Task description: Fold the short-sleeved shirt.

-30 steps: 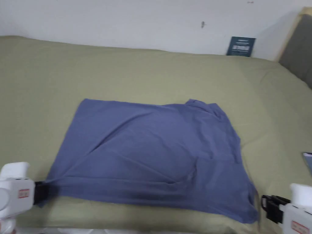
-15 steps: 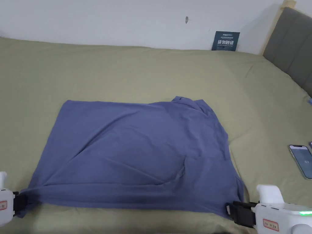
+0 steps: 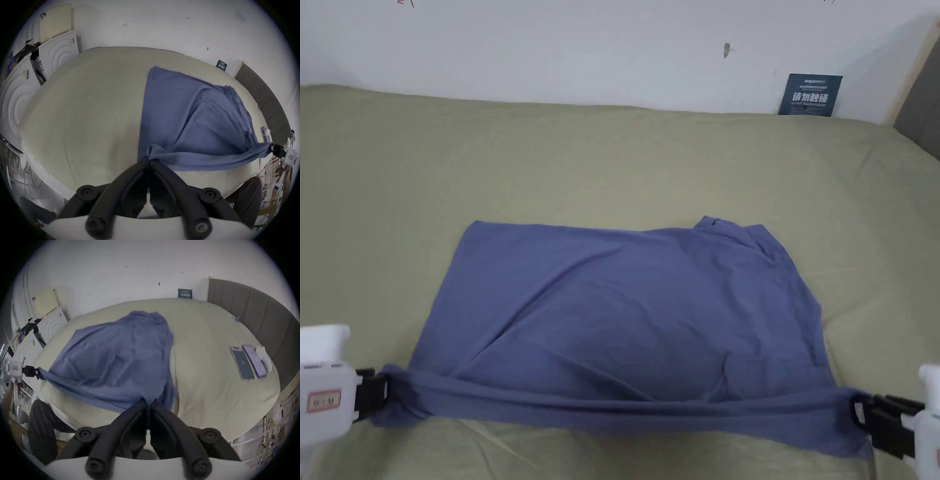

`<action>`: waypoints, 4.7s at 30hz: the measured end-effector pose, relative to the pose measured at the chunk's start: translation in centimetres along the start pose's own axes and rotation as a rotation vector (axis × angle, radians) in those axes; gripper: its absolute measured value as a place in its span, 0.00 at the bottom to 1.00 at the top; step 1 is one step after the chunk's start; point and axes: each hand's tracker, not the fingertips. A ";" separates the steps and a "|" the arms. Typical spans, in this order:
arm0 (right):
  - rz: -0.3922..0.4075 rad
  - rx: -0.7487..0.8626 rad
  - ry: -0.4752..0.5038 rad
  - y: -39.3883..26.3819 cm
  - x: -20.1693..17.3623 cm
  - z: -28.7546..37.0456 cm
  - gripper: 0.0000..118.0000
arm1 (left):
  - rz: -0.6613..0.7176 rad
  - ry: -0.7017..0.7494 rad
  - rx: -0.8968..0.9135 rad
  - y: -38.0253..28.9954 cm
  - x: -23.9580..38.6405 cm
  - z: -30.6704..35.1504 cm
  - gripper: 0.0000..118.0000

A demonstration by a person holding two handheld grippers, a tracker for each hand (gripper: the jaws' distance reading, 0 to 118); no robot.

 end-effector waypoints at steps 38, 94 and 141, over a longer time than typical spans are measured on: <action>-0.118 0.020 -0.083 2.8 0.5 -3.4 0.01 | 0.045 0.001 -0.025 3.2 2.1 -4.7 0.00; -0.048 -0.115 -0.008 -5.6 0.0 2.9 0.05 | 0.018 0.012 -0.128 -5.5 0.0 1.3 0.00; -0.086 -0.141 -0.018 12.9 4.2 -18.4 0.60 | -0.085 0.082 -0.116 14.5 4.9 -18.6 0.00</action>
